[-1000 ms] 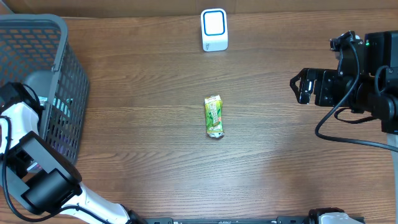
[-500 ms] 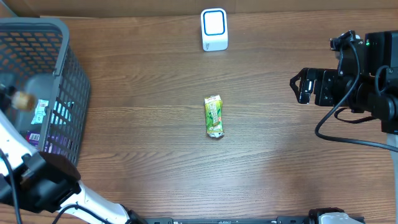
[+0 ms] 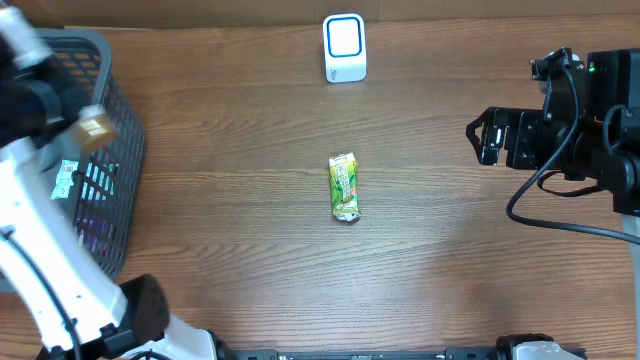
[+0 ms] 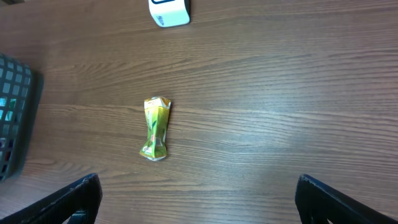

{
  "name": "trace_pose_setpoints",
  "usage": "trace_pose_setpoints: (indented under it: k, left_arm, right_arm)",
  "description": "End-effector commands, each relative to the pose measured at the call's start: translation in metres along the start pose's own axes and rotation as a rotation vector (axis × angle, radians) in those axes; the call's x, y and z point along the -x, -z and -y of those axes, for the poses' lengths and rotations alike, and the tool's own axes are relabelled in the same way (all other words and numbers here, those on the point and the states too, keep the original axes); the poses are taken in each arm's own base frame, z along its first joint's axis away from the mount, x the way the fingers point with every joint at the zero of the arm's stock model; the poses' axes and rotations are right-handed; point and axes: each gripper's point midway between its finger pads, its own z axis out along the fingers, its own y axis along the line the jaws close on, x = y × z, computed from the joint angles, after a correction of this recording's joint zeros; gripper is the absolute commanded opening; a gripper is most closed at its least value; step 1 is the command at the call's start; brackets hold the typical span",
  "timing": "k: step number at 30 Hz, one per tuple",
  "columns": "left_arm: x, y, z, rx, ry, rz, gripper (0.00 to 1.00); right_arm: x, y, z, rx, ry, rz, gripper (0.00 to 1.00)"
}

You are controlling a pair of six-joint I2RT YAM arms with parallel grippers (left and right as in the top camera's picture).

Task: Scan the item barcode
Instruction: 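Place the white tube beside the green snack pack with the left gripper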

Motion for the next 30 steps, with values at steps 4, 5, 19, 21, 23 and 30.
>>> trace_pose_setpoints:
  k: [4,5,19,21,23,30]
  left_arm:
    - [-0.1,-0.053,0.115,-0.186,-0.454,-0.328,0.04]
    - [-0.115,-0.063,0.123,-0.183,-0.48,-0.381,0.04]
    - [-0.323,-0.207,0.154,-0.026,-0.57,-0.772,0.04]
    - [-0.336,-0.218,0.156,-0.043,-0.585,-0.757,0.04]
    - [-0.346,-0.227,0.157,-0.058,-0.593,-0.743,0.04]
    - [-0.35,-0.235,0.157,-0.069,-0.582,-0.725,0.31]
  right_arm:
    - [0.0,0.002,-0.004,0.013,0.008,0.004,1.0]
    - [0.0,0.002,-0.004,0.013,0.007,0.003,1.0]
    - [-0.005,-0.006,-0.001,0.006,-0.004,-0.041,1.0]
    - [-0.006,-0.009,0.0,0.004,-0.008,-0.054,1.0]
    - [-0.007,-0.012,0.001,0.002,-0.012,-0.068,1.0]
    - [-0.008,-0.018,0.003,-0.001,-0.018,-0.092,1.0]
